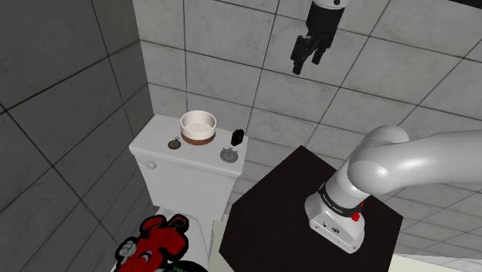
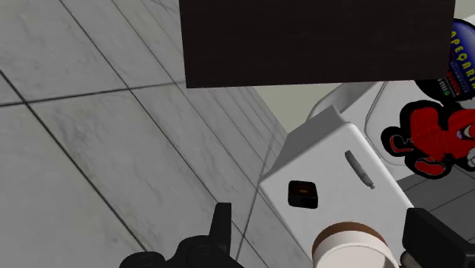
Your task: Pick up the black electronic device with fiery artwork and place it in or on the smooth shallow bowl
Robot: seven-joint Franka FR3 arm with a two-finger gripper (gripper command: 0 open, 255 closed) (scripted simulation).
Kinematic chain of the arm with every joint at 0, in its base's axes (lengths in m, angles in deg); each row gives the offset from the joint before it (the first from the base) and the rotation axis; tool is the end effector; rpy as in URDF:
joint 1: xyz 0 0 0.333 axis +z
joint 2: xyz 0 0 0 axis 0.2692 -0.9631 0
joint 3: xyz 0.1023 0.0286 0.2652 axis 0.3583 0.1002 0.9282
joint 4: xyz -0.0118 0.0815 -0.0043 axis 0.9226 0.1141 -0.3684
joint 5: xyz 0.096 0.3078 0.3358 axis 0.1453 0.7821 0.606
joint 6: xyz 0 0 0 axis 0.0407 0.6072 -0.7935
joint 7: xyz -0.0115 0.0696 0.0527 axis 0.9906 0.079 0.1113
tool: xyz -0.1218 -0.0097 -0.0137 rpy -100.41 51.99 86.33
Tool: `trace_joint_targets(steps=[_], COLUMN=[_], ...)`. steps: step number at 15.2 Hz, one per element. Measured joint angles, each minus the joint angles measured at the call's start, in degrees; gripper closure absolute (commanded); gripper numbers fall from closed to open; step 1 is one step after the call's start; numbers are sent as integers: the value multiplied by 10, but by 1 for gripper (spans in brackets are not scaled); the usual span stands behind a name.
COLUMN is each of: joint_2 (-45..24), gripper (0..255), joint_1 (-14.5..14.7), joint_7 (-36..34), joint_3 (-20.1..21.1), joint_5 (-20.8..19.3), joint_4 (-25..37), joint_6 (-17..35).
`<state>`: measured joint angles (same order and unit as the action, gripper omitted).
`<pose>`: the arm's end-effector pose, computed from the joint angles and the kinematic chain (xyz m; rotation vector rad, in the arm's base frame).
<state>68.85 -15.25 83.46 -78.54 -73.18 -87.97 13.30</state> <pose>0.3894 0.0146 0.5720 2.9792 -0.0929 0.0261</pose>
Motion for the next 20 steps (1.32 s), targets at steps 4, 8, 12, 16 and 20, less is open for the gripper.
trace_joint_targets(steps=[4,8,12,16,20], joint_2=[-12,-55,-103,-168,-248], gripper=[0,0,0,0,0], joint_1=[0,-2,-4,-9,-20], joint_7=[-8,-26,-46,-69,-94], joint_3=[2,9,18,26,34], joint_5=[-1,-4,-8,-19,-37], joint_4=[-30,-69,-108,-129,-136], joint_6=[40,119,202,286,370])
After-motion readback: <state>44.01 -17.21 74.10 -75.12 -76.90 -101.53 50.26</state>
